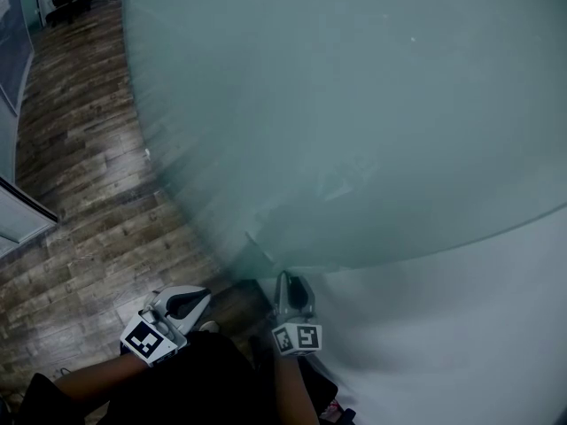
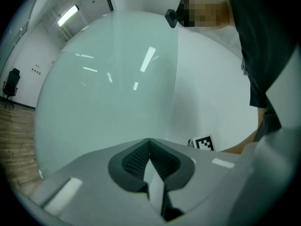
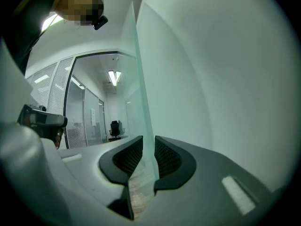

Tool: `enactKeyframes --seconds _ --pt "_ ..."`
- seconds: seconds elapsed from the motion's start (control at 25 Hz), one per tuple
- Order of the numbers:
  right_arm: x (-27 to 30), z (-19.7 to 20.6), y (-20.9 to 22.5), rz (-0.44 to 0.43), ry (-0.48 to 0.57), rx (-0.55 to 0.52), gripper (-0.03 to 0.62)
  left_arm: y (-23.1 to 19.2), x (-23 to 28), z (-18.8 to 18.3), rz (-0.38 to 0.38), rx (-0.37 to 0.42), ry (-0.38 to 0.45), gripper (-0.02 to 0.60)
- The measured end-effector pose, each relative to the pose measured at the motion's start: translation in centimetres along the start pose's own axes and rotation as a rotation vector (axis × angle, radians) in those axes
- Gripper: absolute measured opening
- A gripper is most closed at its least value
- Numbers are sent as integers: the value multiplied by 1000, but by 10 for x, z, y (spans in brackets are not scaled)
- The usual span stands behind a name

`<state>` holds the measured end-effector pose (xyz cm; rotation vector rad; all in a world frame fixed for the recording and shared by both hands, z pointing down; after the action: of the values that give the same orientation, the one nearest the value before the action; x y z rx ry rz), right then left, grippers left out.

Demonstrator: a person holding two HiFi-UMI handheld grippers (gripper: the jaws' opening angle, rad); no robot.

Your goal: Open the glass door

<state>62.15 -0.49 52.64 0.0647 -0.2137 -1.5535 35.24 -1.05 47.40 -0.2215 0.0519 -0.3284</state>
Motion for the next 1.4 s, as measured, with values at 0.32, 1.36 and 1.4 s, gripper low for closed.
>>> enactKeyframes --seconds 0.32,1.36,1.4 --pt "1 3 6 -11 4 -28 80 -4 -2 -3 -8 28 3 0" --pt "2 -12 6 -121 3 -36 77 30 -35 -11 -197 56 17 0" --pt "1 -13 7 -121 5 -41 77 33 -40 -11 -211 58 10 0"
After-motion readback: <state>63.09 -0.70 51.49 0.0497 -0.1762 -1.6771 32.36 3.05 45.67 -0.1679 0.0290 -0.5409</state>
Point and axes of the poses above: the fingertips, and each gripper's own axes: x forward along the fingers, y to its right, z out of its underside, the point moved 8 cm from there along -x, backward along the fingers, and after that the axes turned 11 degrees about z, right-handed, at the moved point
